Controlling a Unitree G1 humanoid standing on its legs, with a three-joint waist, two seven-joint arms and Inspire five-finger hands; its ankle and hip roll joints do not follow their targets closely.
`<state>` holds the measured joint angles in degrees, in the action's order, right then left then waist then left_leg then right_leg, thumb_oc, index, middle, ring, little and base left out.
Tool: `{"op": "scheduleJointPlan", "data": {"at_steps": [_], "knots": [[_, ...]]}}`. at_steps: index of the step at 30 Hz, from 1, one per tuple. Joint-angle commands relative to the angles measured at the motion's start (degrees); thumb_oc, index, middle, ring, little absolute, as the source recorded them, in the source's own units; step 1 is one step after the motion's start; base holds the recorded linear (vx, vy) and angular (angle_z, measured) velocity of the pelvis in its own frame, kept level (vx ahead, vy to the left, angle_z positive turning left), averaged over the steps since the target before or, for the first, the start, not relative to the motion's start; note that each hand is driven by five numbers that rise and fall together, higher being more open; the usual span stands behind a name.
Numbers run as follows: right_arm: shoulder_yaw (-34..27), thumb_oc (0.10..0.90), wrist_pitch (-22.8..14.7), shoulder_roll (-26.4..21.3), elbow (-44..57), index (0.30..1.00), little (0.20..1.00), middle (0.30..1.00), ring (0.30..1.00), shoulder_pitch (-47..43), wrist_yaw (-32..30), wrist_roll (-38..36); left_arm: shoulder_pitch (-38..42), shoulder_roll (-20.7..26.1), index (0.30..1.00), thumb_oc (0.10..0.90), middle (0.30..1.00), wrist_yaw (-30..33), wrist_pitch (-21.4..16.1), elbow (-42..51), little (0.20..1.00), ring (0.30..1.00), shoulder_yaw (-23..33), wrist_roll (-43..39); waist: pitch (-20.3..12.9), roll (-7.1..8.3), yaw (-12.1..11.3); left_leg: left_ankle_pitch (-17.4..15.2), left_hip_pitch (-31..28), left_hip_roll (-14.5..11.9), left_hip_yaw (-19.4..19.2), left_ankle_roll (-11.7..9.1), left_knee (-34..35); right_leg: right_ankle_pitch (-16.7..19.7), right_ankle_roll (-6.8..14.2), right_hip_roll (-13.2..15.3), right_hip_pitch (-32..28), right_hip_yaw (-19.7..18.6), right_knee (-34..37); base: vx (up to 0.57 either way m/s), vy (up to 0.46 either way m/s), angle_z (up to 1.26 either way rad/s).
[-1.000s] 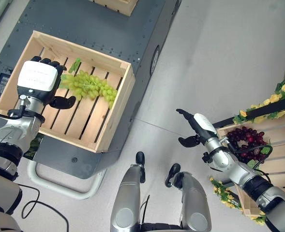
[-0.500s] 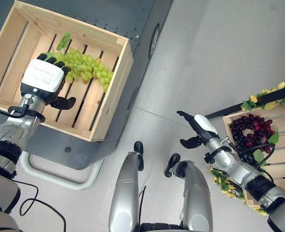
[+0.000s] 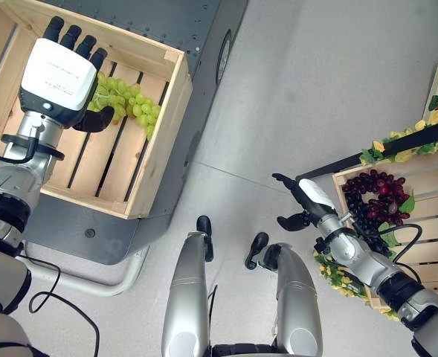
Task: Pick up the fruits from the basket on one side to the basket on the other side
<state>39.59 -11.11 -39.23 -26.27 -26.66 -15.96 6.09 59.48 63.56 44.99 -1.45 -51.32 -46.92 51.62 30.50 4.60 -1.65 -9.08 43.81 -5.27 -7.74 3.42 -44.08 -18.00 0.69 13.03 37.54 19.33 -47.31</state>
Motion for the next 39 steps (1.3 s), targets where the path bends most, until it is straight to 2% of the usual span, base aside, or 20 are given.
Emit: {"op": "scheduleJointPlan", "data": {"at_steps": [1, 4, 9, 15, 21, 28, 35, 39], "knots": [[-2.38, 0.800, -2.69, -1.71, 4.53, 0.900, 0.900, 0.900, 0.900, -1.02, -1.83, -1.86, 9.28, 5.62, 0.900, 0.800, 0.900, 0.18, 3.06, -0.21, 0.900, 0.900, 0.24, 0.72, -0.71, -0.44, -0.74, -7.96, -8.66, 0.27, -2.86, -0.93, 4.27, 0.25, 0.83, -1.29, -3.77, -1.30, 0.05, 0.00, 0.000, 0.00], [-2.46, 0.800, -2.10, -1.52, 4.43, 0.900, 0.900, 0.900, 0.900, -1.26, -2.14, -2.16, 9.91, 4.96, 0.900, 0.800, 0.900, -3.63, 1.54, -0.88, 0.900, 0.900, -1.05, 0.70, -0.71, -0.33, -0.43, -8.24, -7.83, 0.18, -2.98, -0.76, 3.70, 0.63, 1.06, -1.27, -2.65, -1.52, -0.61, 0.01, 0.025, 0.01], [-3.27, 0.800, -1.44, -1.88, 5.11, 0.900, 0.900, 0.900, 0.900, -0.68, -1.60, -2.61, 8.93, 4.87, 0.900, 0.800, 0.900, -5.64, -0.96, -1.30, 0.900, 0.900, -1.88, 2.02, -0.71, -0.30, 0.03, -8.23, -7.13, 0.13, -3.44, -0.61, 3.92, 1.50, 1.58, -1.27, -1.41, -1.87, -0.67, 0.01, 0.040, -0.03], [-3.63, 0.800, -1.43, -3.15, 5.90, 0.900, 0.900, 0.900, 0.900, 0.25, -1.41, -3.18, 8.04, 4.99, 0.900, 0.800, 0.900, -9.58, -3.32, -1.45, 0.900, 0.900, -3.05, -0.36, -0.71, -0.79, 0.73, -8.30, -5.94, 0.18, -3.92, -0.50, 3.75, 1.86, 1.88, -1.03, 0.22, -2.36, -0.81, 0.00, 0.047, 0.01], [-3.67, 0.800, -1.47, -3.95, 6.11, 0.900, 0.900, 0.900, 0.900, 0.49, -1.58, -3.57, 9.39, 4.80, 0.900, 0.800, 0.900, -12.62, -3.46, -1.97, 0.900, 0.900, -5.22, -0.57, -0.71, -1.33, 1.27, -8.55, -4.25, 0.23, -4.32, -0.37, 3.08, 1.79, 1.99, -0.75, 2.27, -2.87, -1.52, 0.00, 0.032, 0.01], [-3.64, 0.800, -1.68, -4.97, 6.57, 0.900, 0.900, 0.900, 0.900, 0.35, -1.72, -3.90, 12.63, 3.58, 0.900, 0.800, 0.900, -9.88, -0.16, -2.84, 0.900, 0.900, -6.92, 0.32, -0.71, -1.22, 1.87, -8.90, -1.49, 0.01, -4.41, -0.17, 1.15, 1.22, 1.54, -0.55, 5.06, -2.95, -3.36, -0.02, 0.040, -0.02], [-4.30, 0.800, -1.01, -5.54, 7.69, 0.900, 0.900, 0.900, 0.900, 1.15, -1.66, -4.19, 13.58, 2.43, 0.900, 0.800, 0.900, -8.73, 0.14, -4.45, 0.900, 0.900, -7.19, 2.82, -0.71, -0.72, 2.32, -9.79, 1.03, -0.41, -4.15, -0.20, -1.66, -0.08, 0.98, -0.50, 7.60, -3.08, -6.18, 0.00, 0.000, 0.00], [-4.48, 0.800, -1.37, -5.61, 7.37, 0.900, 0.900, 0.900, 0.900, 1.45, -1.45, -4.10, 13.79, 2.47, 0.900, 0.800, 0.900, -9.83, 0.64, -4.90, 0.900, 0.900, -7.37, 1.48, -0.71, -0.75, 2.49, -10.09, 1.77, -0.56, -4.13, -0.26, -2.46, -0.58, 0.79, -0.40, 8.37, -3.21, -6.71, 0.01, 0.031, 0.01]]}}
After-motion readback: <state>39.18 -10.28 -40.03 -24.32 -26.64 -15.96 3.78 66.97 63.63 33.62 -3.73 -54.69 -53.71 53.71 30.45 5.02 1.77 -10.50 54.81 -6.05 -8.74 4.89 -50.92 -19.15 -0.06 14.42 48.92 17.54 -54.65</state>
